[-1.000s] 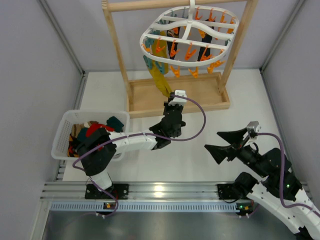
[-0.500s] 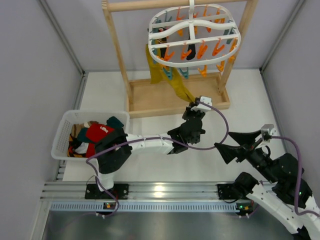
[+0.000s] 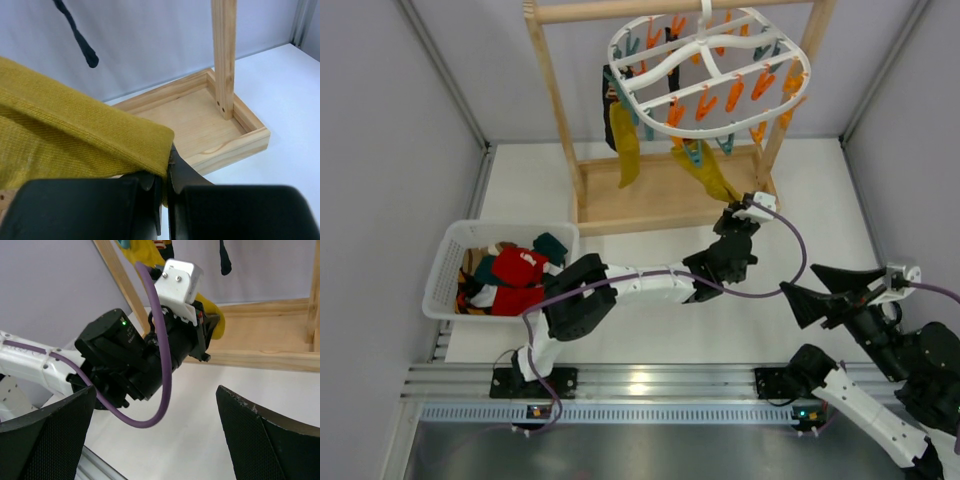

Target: Remove the socks clipped to the hanger

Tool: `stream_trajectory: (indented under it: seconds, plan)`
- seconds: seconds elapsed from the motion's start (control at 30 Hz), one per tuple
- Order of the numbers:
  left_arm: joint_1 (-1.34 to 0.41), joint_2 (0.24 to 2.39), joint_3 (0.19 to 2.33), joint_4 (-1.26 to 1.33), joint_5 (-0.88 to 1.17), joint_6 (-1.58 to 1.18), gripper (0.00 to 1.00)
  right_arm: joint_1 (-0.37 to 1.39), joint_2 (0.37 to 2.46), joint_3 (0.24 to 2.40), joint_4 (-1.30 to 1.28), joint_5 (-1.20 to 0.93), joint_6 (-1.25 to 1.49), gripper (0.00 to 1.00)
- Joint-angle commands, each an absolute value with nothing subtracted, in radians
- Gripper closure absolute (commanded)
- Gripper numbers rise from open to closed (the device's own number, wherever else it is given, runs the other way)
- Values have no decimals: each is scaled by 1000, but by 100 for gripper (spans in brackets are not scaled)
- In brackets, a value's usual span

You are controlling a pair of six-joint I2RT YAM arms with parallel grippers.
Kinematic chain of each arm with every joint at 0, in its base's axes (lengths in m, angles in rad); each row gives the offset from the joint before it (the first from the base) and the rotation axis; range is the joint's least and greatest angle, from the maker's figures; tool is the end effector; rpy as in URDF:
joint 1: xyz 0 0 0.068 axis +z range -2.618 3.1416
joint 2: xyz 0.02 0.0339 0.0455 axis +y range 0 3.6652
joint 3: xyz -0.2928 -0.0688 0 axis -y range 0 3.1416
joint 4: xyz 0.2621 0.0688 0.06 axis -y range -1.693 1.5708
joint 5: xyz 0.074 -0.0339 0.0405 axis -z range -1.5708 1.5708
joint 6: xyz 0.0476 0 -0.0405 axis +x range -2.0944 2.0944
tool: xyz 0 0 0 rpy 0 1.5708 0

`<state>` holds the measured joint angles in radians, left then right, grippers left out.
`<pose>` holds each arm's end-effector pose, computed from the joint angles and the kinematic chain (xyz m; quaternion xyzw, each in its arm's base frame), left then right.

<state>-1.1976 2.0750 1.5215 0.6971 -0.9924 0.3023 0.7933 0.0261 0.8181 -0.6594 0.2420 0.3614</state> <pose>0.2249 -0.4650 0.2974 0.1290 0.6665 -0.0069 0.7342 -0.0004 -0.0167 0.3657 -0.0514 0.6582 0.3410 0.6692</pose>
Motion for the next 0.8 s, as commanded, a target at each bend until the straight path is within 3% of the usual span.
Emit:
stream_trajectory:
  seconds: [0.0, 0.77]
  plan:
    - [-1204, 2127, 1607, 741, -939, 334, 97, 781, 50, 888, -718, 287, 331, 1]
    - [-1249, 2416, 2040, 742, -815, 440, 94, 782, 372, 1198, -862, 388, 276, 2]
